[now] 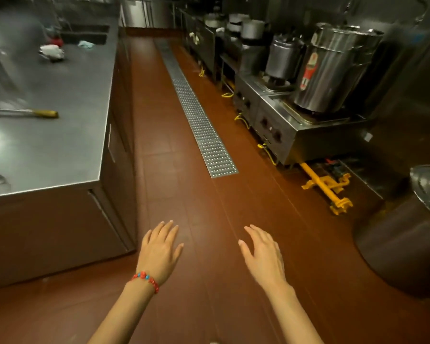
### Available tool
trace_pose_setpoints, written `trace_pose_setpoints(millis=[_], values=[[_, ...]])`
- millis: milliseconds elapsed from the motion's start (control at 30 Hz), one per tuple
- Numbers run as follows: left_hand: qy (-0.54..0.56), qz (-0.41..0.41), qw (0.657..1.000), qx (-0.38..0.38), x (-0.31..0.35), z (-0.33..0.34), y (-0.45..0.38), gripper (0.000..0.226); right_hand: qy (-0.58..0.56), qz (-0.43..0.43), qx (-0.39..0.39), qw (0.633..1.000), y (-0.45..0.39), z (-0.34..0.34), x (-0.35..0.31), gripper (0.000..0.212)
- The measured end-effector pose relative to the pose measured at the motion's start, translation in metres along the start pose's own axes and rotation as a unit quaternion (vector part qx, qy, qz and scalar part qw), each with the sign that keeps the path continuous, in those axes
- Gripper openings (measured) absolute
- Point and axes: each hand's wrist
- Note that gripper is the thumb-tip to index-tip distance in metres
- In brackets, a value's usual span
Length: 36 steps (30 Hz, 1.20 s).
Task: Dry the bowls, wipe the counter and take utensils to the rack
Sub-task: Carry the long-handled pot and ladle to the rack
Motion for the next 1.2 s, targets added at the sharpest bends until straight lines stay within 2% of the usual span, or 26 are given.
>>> trace_pose_setpoints(millis=[133,267,400,533,633,733,1000,1200], values=[[0.000,-0.039,0.999,0.004,-0.020,-0.010,-0.068,0.048,0.016,-0.037,-0.019,0.999,-0.091,-0.004,-0.022,0.047],[-0.002,-0.063,0.998,0.017,-0.054,-0.012,-0.139,0.061,0.007,-0.068,-0.035,0.997,-0.177,0.011,-0.052,0.046],[-0.015,-0.066,0.998,0.013,-0.100,-0.008,-0.225,0.052,0.004,-0.092,-0.040,0.995,-0.270,0.034,-0.088,0.045],[-0.042,-0.065,0.997,-0.014,-0.147,-0.020,-0.309,0.052,0.007,-0.106,-0.053,0.993,-0.363,0.049,-0.131,0.046],[-0.034,-0.088,0.995,0.013,-0.186,-0.022,-0.365,0.044,0.007,-0.120,-0.053,0.991,-0.425,0.054,-0.165,0.046],[-0.042,-0.116,0.992,-0.004,-0.221,-0.021,-0.412,0.051,0.006,-0.134,-0.062,0.989,-0.482,0.062,-0.194,0.047],[-0.025,-0.231,0.973,0.019,-0.298,-0.016,-0.506,0.053,0.003,-0.227,-0.115,0.967,-0.630,0.105,-0.273,0.046],[-0.012,-0.350,0.935,0.064,-0.342,-0.032,-0.543,0.049,0.009,-0.346,-0.176,0.922,-0.718,0.139,-0.354,0.046]])
Point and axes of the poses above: each hand's wrist, its own y-axis away from the middle knuckle, its own z-axis out of the palm, x = y × z, and after that the axes turned 2 degrees about z, right-handed
